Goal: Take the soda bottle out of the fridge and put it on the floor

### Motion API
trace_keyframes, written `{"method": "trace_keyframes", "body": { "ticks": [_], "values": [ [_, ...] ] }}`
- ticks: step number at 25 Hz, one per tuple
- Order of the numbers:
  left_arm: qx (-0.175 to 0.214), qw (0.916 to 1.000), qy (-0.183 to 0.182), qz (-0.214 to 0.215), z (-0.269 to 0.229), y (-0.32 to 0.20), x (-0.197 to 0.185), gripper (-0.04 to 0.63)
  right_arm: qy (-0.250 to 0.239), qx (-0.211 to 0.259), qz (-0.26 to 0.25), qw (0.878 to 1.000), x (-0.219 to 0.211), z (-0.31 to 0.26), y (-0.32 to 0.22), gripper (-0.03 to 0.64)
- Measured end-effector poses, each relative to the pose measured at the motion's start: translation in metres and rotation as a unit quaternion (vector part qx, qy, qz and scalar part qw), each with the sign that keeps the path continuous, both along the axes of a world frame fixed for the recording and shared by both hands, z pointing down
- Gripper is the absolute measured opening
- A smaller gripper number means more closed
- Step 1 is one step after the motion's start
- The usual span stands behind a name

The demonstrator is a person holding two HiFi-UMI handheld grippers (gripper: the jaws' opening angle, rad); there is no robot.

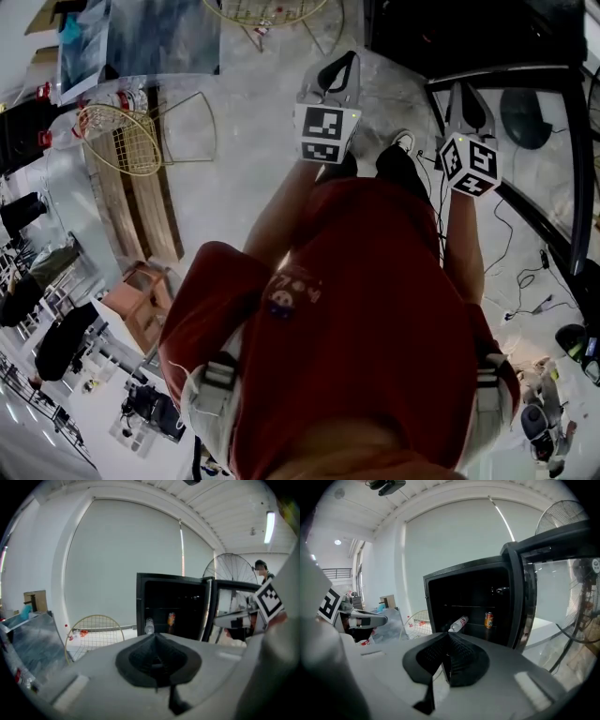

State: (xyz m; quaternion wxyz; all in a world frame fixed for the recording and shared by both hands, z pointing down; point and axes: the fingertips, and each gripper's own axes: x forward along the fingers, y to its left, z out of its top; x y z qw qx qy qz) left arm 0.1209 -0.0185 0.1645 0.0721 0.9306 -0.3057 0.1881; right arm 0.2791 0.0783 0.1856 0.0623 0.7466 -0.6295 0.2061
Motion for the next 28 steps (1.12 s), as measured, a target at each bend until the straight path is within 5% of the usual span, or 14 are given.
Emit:
{"method": "trace_keyframes", "body": {
  "ticks": [18,28],
  "values": [
    [-0.026,0.9988,-0.011,-0.041,0.096,-0.022,-0.033,-0.002,-0.014,-0.052,-0.025,0.998,-0.031,0.101,-0.027,-0.002],
    [-0.044,0.9974,-0.022,-0.051,0.24,-0.02,-0.045,-0.002,-0.026,-0.067,-0.025,0.997,-0.048,0.244,-0.03,-0.002]
  ]
}}
